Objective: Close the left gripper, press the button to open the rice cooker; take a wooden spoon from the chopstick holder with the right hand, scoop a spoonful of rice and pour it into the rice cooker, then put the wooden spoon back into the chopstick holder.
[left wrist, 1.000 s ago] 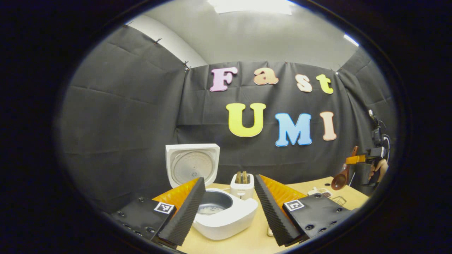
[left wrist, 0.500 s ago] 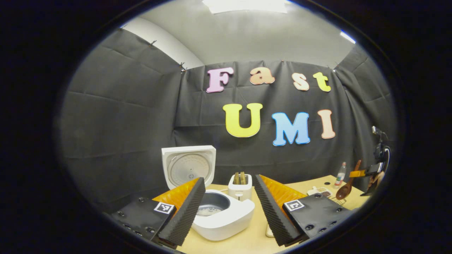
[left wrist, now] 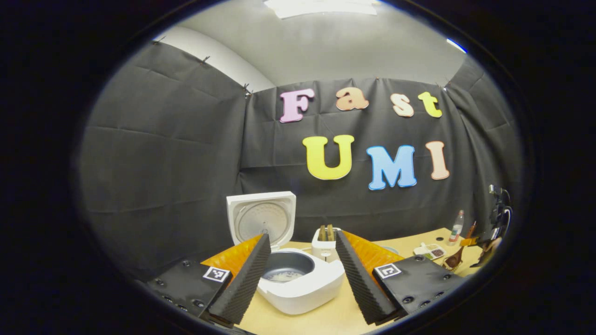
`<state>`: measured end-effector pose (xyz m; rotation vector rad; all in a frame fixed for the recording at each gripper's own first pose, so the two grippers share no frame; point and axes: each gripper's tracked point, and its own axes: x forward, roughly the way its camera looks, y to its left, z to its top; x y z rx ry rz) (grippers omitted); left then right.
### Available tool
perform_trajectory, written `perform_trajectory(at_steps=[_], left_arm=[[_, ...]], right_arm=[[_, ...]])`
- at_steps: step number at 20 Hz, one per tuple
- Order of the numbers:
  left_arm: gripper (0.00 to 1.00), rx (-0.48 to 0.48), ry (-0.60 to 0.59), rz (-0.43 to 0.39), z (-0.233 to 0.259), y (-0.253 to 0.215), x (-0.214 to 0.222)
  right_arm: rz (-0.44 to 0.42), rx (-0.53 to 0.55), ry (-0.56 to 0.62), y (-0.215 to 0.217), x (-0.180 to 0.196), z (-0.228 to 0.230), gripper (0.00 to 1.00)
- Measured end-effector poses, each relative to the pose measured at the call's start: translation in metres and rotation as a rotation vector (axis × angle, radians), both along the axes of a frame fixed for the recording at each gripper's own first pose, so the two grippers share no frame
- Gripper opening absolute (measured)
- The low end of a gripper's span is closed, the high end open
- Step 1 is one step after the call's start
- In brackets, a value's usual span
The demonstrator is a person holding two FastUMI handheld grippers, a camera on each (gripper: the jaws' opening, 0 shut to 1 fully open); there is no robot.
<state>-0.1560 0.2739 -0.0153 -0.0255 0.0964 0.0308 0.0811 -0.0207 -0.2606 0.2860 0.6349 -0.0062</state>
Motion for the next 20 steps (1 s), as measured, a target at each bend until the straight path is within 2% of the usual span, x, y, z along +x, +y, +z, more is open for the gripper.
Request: perform_trajectory(at_steps=[5, 6, 11, 12, 13, 14, 16, 17, 18, 19, 20], left_arm=[[0.97, -0.001, 0.005, -0.002, -0.001, -0.001, 0.0], [1.0, -0.002, 0.004, -0.005, -0.001, -0.001, 0.0], [0.97, -0.011, -0.006, -0.029, 0.0, -0.007, 0.003], [0.97, -0.015, -0.008, -0.033, 0.0, -0.008, 0.004], [0.97, -0.02, -0.01, -0.037, 0.001, -0.01, 0.005], [0.97, -0.026, -0.013, -0.041, 0.001, -0.011, 0.006], [0.97, -0.035, -0.018, -0.048, 0.002, -0.012, 0.009], [0.97, -0.039, -0.02, -0.052, 0.002, -0.013, 0.01], [0.97, -0.042, -0.021, -0.055, 0.002, -0.013, 0.011], [0.98, -0.044, -0.023, -0.056, 0.002, -0.013, 0.013], [0.97, -0.045, -0.025, -0.056, 0.003, -0.012, 0.016]], right_arm=[[0.0, 0.025, 0.041, 0.003, -0.007, -0.016, 0.13], [0.003, 0.025, 0.052, 0.002, -0.009, -0.017, 0.15], [-0.029, 0.01, 0.001, -0.011, -0.008, 0.002, 0.23], [-0.037, -0.008, -0.006, -0.017, -0.007, 0.007, 0.45], [-0.045, -0.034, -0.011, -0.024, -0.009, 0.009, 0.51], [-0.049, -0.058, -0.019, -0.03, -0.01, 0.015, 0.8], [-0.061, -0.121, -0.052, -0.041, -0.013, 0.032, 0.94], [-0.066, -0.156, -0.076, -0.045, -0.014, 0.041, 0.98], [-0.065, -0.187, -0.099, -0.048, -0.015, 0.052, 0.93], [-0.059, -0.213, -0.121, -0.049, -0.016, 0.062, 0.98], [-0.049, -0.238, -0.146, -0.048, -0.017, 0.074, 0.98]])
